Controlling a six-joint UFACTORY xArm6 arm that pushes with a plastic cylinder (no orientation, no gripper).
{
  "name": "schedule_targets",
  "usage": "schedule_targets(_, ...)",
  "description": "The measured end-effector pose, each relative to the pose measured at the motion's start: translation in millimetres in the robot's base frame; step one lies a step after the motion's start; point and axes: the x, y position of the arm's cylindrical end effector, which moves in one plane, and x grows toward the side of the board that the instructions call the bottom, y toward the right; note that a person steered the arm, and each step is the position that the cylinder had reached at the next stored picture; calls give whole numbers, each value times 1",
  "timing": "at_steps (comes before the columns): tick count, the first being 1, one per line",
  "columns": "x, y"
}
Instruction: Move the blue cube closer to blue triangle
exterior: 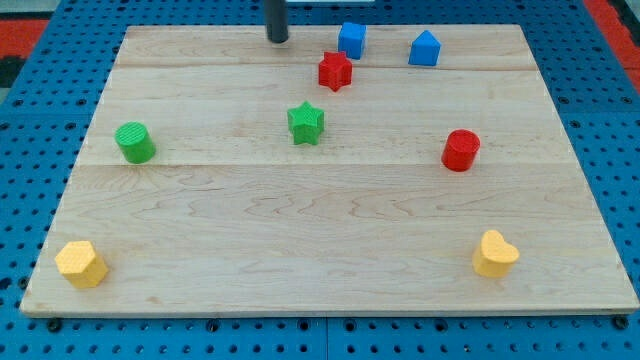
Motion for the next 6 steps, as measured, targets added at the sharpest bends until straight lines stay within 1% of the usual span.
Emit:
schedule_targets(1,7,76)
schedule_targets(2,20,120)
schedule_targets(3,34,94)
schedule_targets(4,53,91)
schedule_targets(5,59,91)
schedule_targets(6,61,117)
